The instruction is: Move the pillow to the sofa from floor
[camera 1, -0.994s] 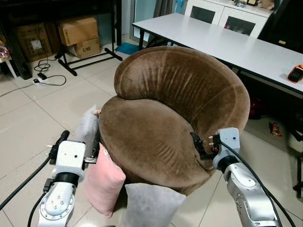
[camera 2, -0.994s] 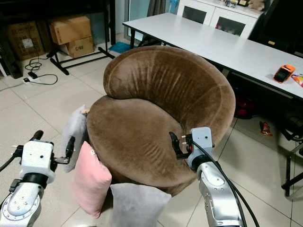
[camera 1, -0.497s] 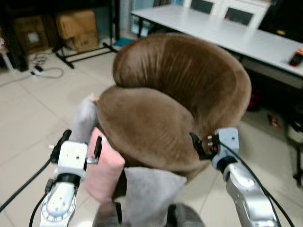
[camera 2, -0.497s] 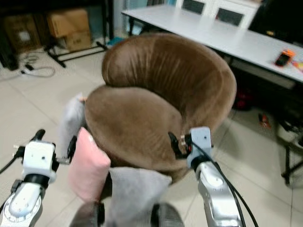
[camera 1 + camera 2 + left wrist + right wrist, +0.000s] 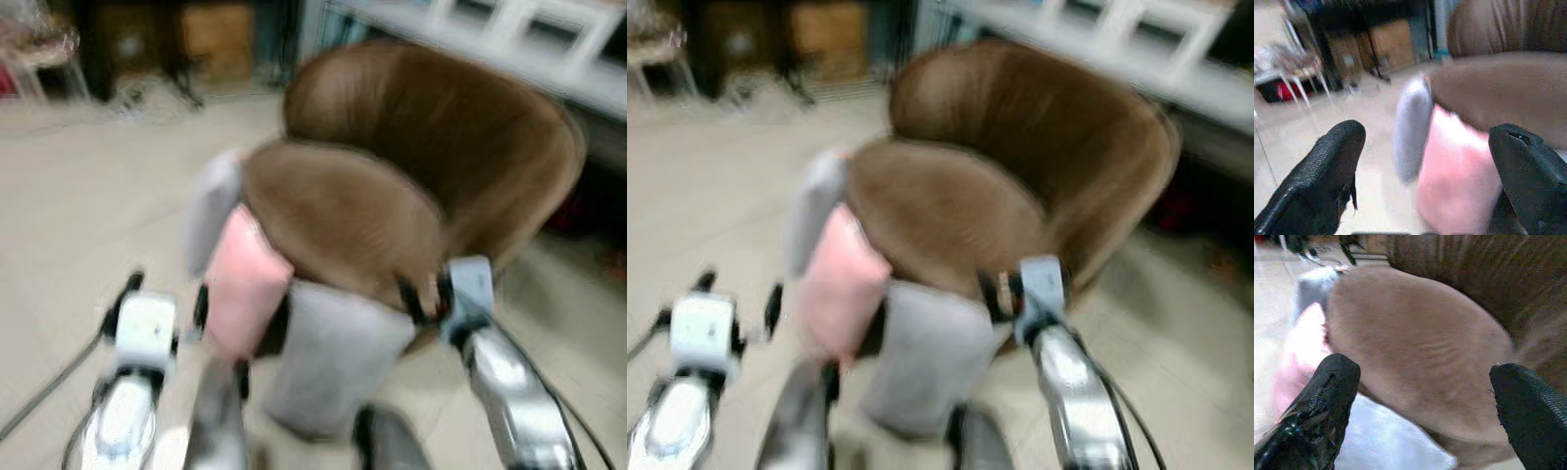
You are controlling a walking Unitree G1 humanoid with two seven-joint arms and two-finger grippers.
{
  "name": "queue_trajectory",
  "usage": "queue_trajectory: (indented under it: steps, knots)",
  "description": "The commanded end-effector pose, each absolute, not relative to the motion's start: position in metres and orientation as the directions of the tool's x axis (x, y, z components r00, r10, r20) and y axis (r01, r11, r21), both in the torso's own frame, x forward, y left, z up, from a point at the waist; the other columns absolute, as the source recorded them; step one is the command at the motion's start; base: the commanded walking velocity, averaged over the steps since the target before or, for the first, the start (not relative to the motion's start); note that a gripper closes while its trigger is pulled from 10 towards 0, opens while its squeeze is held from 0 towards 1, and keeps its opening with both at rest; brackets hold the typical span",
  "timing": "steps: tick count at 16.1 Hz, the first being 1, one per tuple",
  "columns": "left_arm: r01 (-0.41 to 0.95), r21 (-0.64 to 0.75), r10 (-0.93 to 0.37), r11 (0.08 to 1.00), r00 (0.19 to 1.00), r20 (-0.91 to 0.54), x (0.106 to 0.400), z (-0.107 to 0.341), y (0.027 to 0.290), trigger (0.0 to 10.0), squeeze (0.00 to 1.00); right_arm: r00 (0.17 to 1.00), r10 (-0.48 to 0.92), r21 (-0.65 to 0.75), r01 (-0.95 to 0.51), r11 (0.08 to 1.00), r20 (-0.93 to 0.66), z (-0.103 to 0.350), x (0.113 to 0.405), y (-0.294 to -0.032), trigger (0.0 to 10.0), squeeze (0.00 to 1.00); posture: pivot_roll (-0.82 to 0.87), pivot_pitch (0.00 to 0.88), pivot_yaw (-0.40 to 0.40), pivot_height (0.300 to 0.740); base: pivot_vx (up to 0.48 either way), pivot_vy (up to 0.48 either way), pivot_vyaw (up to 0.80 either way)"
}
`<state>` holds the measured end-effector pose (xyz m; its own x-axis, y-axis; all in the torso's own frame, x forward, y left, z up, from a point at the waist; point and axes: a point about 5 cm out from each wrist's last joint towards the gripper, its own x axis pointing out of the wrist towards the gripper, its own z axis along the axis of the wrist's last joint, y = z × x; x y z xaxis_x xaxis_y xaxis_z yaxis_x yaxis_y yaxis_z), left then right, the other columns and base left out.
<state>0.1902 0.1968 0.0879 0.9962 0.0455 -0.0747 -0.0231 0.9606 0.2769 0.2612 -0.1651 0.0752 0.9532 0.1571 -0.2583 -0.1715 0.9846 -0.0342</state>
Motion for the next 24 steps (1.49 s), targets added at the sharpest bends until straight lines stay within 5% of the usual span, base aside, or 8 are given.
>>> queue_trajectory:
  steps: [1, 11, 24]
  knots:
    - [-0.03, 0.272, 0.042, 0.962, 0.998, -0.036, 0.196, 0.096, 0.197, 10.0, 0.0, 0.949, 0.141, -0.051, -0.162, 0.985, -0.28, 0.073, 0.26, -0.168, 10.0, 0.0, 0.09, 0.0, -0.13, 0.582, 0.27, 0.0, 0.0]
    - [-0.043, 0.276, 0.055, 0.96, 0.998, -0.035, 0.198, 0.097, 0.199, 10.0, 0.0, 0.944, 0.092, -0.097, -0.129, 0.987, -0.315, 0.07, 0.267, -0.168, 10.0, 0.0, 0.09, 0.0, -0.129, 0.582, 0.29, 0.0, 0.23]
    - [0.056, 0.314, -0.039, 0.948, 0.998, -0.058, 0.203, 0.099, 0.2, 10.0, 0.0, 0.935, 0.116, -0.042, -0.138, 0.989, -0.335, 0.068, 0.274, -0.165, 10.0, 0.0, 0.09, 0.0, -0.105, 0.532, 0.0, 0.0, 0.0]
